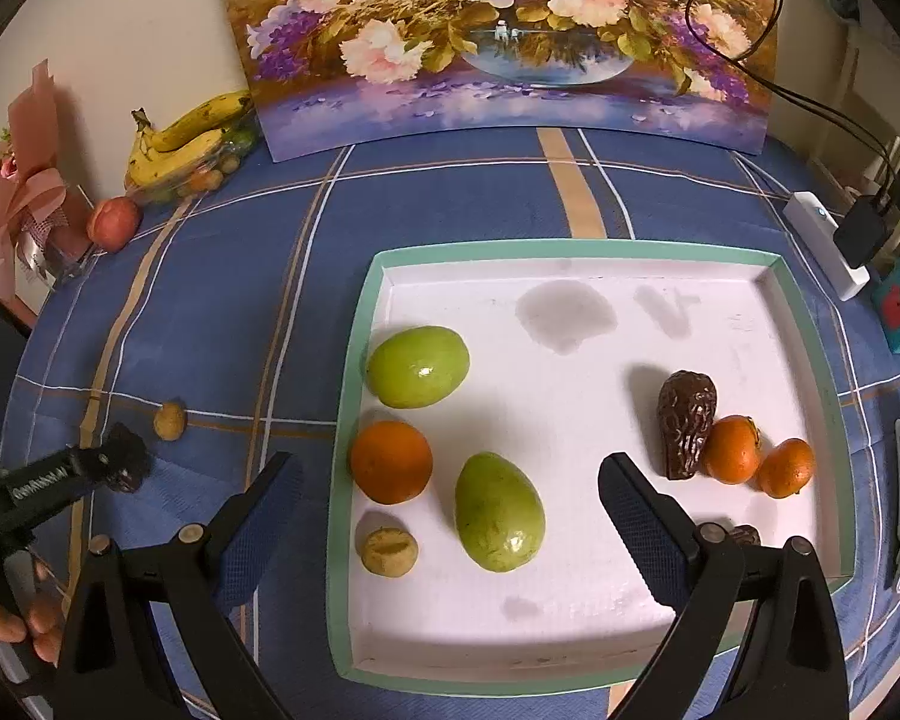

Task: Organize fruits
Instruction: 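Grasp the brown date with the left tool while the right tool grasps the small tan fruit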

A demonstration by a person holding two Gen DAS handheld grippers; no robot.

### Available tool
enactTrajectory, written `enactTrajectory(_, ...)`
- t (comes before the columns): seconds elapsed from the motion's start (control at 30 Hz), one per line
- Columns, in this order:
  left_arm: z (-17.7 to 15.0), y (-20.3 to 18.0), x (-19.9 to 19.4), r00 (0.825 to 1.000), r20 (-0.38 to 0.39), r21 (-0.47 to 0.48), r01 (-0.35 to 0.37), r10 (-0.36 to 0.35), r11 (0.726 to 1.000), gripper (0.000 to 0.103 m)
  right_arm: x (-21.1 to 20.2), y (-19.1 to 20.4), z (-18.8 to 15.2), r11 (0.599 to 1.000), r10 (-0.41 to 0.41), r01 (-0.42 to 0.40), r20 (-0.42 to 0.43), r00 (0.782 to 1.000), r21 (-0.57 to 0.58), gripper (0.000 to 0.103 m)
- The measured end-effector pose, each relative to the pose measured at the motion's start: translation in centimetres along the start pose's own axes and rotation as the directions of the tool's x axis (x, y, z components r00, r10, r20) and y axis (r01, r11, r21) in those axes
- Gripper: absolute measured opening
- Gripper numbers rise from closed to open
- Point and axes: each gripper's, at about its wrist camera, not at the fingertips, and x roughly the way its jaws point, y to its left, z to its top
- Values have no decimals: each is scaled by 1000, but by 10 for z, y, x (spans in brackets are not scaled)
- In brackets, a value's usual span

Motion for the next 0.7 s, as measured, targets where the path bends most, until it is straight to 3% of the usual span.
enactTrajectory(0.17, 11, 16, -17, 999, 53, -41, 14, -12, 999, 47, -4, 12, 2, 999, 27, -26, 34, 999, -34, 99)
enactTrajectory(0.4, 16, 41, -22, 998, 62, -106, -11, 18, 994, 47, -9, 45, 11, 991, 82, -72, 85, 993, -117, 99)
enactTrajectory(0.63, 26, 62, -21, 997, 71, -173, 5, 7, 985, 47, 14, 82, 24, 979, 142, -138, 17, 990, -152, 97)
enactTrajectory(0.7, 28, 65, -20, 997, 71, -185, 14, -1, 983, 47, 22, 93, 26, 975, 154, -154, -7, 988, -161, 89)
